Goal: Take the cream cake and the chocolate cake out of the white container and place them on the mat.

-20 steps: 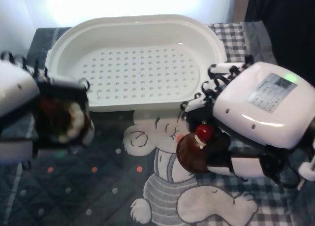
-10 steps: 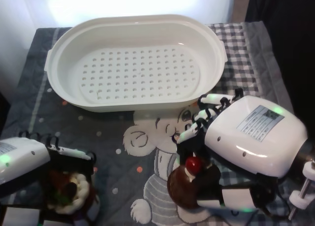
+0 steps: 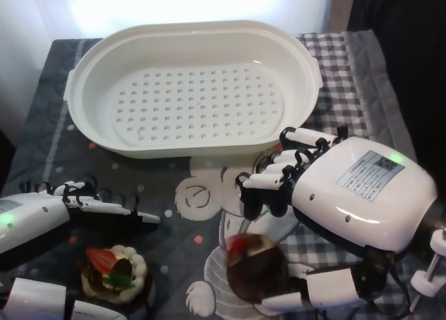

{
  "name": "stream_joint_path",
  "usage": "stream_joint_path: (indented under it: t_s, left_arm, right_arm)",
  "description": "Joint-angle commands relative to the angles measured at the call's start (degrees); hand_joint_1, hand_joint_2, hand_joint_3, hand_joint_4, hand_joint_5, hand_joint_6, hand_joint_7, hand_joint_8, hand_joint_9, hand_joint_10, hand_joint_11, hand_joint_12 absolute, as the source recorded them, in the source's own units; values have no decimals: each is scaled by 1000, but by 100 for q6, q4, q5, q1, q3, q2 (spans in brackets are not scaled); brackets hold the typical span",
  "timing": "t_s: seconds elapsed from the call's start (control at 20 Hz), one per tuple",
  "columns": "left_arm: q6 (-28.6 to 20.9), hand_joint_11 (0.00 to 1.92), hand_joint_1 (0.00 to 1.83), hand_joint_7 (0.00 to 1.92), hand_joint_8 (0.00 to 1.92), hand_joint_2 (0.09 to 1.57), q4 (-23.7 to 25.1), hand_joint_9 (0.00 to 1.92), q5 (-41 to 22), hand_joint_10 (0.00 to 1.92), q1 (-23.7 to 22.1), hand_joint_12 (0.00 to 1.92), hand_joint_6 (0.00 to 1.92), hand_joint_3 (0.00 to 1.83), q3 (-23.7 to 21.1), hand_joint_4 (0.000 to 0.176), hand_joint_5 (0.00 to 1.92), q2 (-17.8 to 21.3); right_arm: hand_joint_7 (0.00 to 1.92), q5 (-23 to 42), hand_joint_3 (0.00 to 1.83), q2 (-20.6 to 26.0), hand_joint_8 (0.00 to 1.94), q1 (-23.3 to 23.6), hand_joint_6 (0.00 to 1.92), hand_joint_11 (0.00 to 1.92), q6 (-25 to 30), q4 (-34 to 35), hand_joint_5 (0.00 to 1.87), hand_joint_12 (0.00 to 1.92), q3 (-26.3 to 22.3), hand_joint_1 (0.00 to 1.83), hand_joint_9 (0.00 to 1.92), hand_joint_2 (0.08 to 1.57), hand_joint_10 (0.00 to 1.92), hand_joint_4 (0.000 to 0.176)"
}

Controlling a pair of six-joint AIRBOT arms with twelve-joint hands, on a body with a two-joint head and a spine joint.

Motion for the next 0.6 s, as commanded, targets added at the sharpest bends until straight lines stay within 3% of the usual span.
stream_joint_path:
  t_s: [0.0,0.1,0.15,0.25,0.35,0.4,0.5,0.55]
  left_arm:
    - [-27,9,564,535,3,842,-19,455,-592,169,-5,1268,0,0,28,65,442,-34]
    - [-27,3,501,528,1,855,-63,473,-738,171,7,1319,0,4,24,96,412,14]
    - [-27,28,460,543,7,863,-116,499,-918,185,11,1335,4,6,27,91,420,73]
    - [-26,218,457,631,32,908,-157,585,-1118,255,11,1146,17,5,38,2,497,135]
    - [-26,320,452,743,78,949,-208,594,-1441,537,8,1107,10,0,59,0,605,225]
    - [-26,402,522,818,136,958,-270,616,-1684,691,6,1081,19,0,74,0,676,266]
    - [-26,511,523,892,240,996,-375,679,-2097,831,-8,1120,21,0,108,0,773,327]
    - [-26,564,484,936,265,1067,-422,753,-2370,788,-27,1148,22,0,126,0,813,377]
  right_arm:
    - [609,720,0,21,1142,53,812,280,17,-120,504,1676,-31,735,495,820,1396,0]
    - [558,851,2,79,1167,53,807,278,17,-121,472,1742,-46,689,445,834,1429,0]
    - [555,1014,0,138,1188,53,825,300,17,-119,477,1743,-50,695,459,826,1430,0]
    - [601,1184,0,193,1179,53,946,400,17,-97,501,1703,-50,688,524,797,1430,0]
    - [587,1466,21,274,1262,53,1035,363,17,-28,483,1713,-36,636,506,863,1475,0]
    - [660,1599,20,306,1228,53,1014,458,17,38,550,1628,-2,658,595,869,1416,0]
    - [671,1881,33,356,1266,53,1044,537,17,168,557,1576,63,680,645,897,1391,0]
    - [634,2170,57,393,1337,53,1125,458,17,263,539,1642,86,721,580,927,1451,0]
